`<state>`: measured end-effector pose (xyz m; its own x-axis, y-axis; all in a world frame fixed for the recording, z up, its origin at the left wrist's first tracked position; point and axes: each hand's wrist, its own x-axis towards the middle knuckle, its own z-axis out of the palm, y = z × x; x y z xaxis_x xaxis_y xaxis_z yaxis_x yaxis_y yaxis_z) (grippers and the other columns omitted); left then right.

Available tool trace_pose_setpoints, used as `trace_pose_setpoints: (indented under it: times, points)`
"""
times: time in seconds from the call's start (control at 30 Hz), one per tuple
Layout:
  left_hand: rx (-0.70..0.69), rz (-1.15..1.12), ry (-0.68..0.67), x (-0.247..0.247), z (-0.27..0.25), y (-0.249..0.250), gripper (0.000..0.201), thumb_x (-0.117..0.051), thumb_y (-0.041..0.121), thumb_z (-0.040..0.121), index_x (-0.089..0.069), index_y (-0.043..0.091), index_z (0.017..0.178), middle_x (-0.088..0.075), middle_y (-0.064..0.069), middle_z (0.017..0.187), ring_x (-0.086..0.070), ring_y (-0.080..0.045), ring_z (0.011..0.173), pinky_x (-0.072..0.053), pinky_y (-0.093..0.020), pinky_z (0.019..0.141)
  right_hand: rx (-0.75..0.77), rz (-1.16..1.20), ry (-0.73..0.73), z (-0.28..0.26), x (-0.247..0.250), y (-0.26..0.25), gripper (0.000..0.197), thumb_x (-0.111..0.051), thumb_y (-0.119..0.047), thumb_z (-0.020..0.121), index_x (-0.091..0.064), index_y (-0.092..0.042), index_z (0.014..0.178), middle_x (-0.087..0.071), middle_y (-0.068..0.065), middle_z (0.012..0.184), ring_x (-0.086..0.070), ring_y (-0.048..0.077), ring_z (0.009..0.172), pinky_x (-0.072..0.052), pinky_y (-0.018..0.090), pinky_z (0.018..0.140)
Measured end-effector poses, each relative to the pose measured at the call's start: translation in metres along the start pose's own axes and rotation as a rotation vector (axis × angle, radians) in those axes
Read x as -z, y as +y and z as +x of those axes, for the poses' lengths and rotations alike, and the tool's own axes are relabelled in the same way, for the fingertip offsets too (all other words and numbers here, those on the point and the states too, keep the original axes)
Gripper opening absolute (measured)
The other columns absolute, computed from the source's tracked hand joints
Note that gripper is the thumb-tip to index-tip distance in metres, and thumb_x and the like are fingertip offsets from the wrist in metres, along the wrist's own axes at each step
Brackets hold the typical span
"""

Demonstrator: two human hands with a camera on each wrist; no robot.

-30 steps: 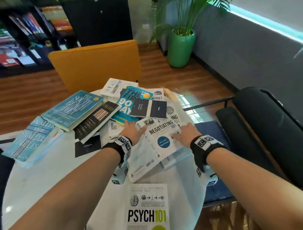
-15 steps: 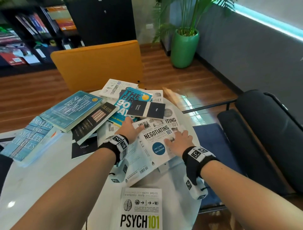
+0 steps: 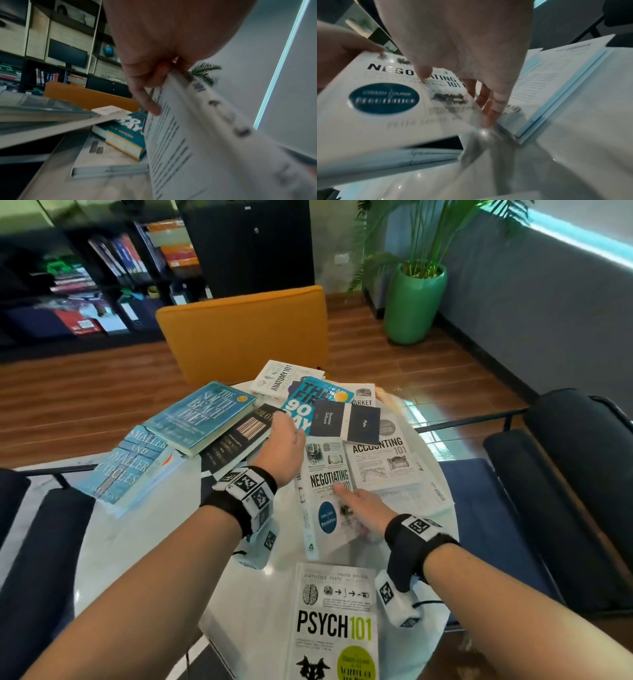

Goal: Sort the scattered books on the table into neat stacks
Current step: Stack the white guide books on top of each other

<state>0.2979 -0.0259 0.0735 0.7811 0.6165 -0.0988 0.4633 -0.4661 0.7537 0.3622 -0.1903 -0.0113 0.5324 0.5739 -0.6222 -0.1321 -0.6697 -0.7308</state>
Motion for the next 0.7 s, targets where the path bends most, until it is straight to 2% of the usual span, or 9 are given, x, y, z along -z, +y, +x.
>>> trace_pose_setpoints:
  times: [0.07, 0.13, 0.23, 0.3, 0.4, 0.47, 0.5, 0.6, 0.7]
  points:
    - [-0.088, 0.009, 0.020, 0.015, -0.009, 0.007, 0.010, -0.031, 0.020, 0.103, -0.031, 0.012, 0.096, -0.033, 0.000, 0.076, -0.033, -0.015, 0.059, -0.036, -0.031, 0.055, 0.057, -0.002, -0.031, -0.012, -0.007, -0.013, 0.101, -0.034, -0.091, 0.070, -0.041, -0.021, 0.142, -0.049, -0.001, 0.143, -0.052, 0.023, 0.123, -0.042, 0.041, 0.103]
    - [-0.134, 0.047, 0.018, 0.027, -0.018, 0.012, 0.011, -0.032, 0.019, 0.103, -0.031, 0.016, 0.092, -0.034, 0.000, 0.076, -0.032, -0.014, 0.059, -0.036, -0.031, 0.055, 0.076, 0.007, -0.042, -0.024, -0.014, -0.023, 0.094, -0.033, -0.083, 0.078, -0.032, -0.017, 0.146, -0.049, -0.002, 0.139, -0.056, 0.018, 0.101, -0.049, 0.038, 0.092]
    - [-0.182, -0.002, 0.048, 0.040, -0.033, 0.016, 0.020, -0.034, 0.013, 0.103, -0.030, 0.020, 0.084, -0.033, 0.003, 0.074, -0.030, -0.010, 0.057, -0.036, -0.014, 0.049, 0.118, -0.040, -0.053, -0.039, -0.025, -0.031, 0.086, -0.031, -0.080, 0.082, -0.032, -0.021, 0.145, -0.064, 0.004, 0.119, -0.057, 0.018, 0.073, -0.053, 0.037, 0.086]
    - [-0.208, -0.122, 0.129, 0.047, -0.040, 0.014, 0.028, -0.036, 0.009, 0.102, -0.028, 0.023, 0.079, -0.032, 0.004, 0.074, -0.029, -0.009, 0.059, -0.036, -0.008, 0.051, 0.188, -0.038, -0.085, -0.048, -0.030, -0.034, 0.073, -0.030, -0.076, 0.086, -0.040, -0.028, 0.140, -0.061, -0.009, 0.120, -0.061, 0.020, 0.084, -0.053, 0.032, 0.079]
    - [-0.188, -0.246, 0.237, 0.052, -0.044, 0.003, 0.019, -0.041, 0.010, 0.101, -0.032, 0.017, 0.086, -0.033, 0.003, 0.077, -0.031, -0.010, 0.063, -0.035, -0.012, 0.057, 0.188, 0.052, -0.087, -0.059, -0.035, -0.035, 0.086, -0.039, -0.086, 0.072, -0.044, -0.033, 0.140, -0.055, -0.008, 0.138, -0.056, 0.019, 0.120, -0.046, 0.043, 0.101]
    - [-0.122, -0.311, 0.274, 0.053, -0.047, -0.004, 0.011, -0.049, 0.016, 0.099, -0.039, 0.012, 0.098, -0.040, 0.001, 0.088, -0.040, -0.011, 0.073, -0.037, -0.016, 0.069, 0.217, 0.133, -0.037, -0.067, -0.038, -0.033, 0.082, -0.044, -0.081, 0.075, -0.046, -0.031, 0.140, -0.056, -0.009, 0.138, -0.052, 0.017, 0.126, -0.036, 0.045, 0.111]
    - [-0.068, -0.334, 0.274, 0.052, -0.048, -0.009, 0.019, -0.053, 0.022, 0.097, -0.042, 0.011, 0.108, -0.043, -0.002, 0.100, -0.044, -0.012, 0.084, -0.040, -0.021, 0.078, 0.222, 0.164, -0.005, -0.072, -0.038, -0.032, 0.077, -0.043, -0.078, 0.077, -0.049, -0.030, 0.136, -0.057, -0.010, 0.135, -0.053, 0.016, 0.124, -0.035, 0.042, 0.111]
    - [0.095, -0.283, 0.115, 0.043, -0.061, -0.026, 0.056, -0.066, 0.033, 0.089, -0.039, 0.012, 0.134, -0.041, -0.003, 0.126, -0.049, -0.013, 0.108, -0.045, -0.028, 0.095, 0.208, 0.222, 0.103, -0.085, -0.037, -0.020, 0.049, -0.037, -0.064, 0.092, -0.056, -0.031, 0.122, -0.064, -0.011, 0.117, -0.059, 0.011, 0.106, -0.039, 0.028, 0.095]
    - [0.127, -0.352, -0.179, 0.022, -0.096, -0.043, 0.053, -0.073, 0.022, 0.085, -0.041, 0.012, 0.126, -0.061, -0.002, 0.121, -0.063, -0.013, 0.098, -0.059, -0.033, 0.075, 0.188, 0.243, 0.150, -0.096, -0.037, 0.007, 0.060, -0.037, -0.067, 0.090, -0.057, -0.026, 0.129, -0.066, -0.009, 0.121, -0.062, 0.011, 0.108, -0.045, 0.028, 0.094]
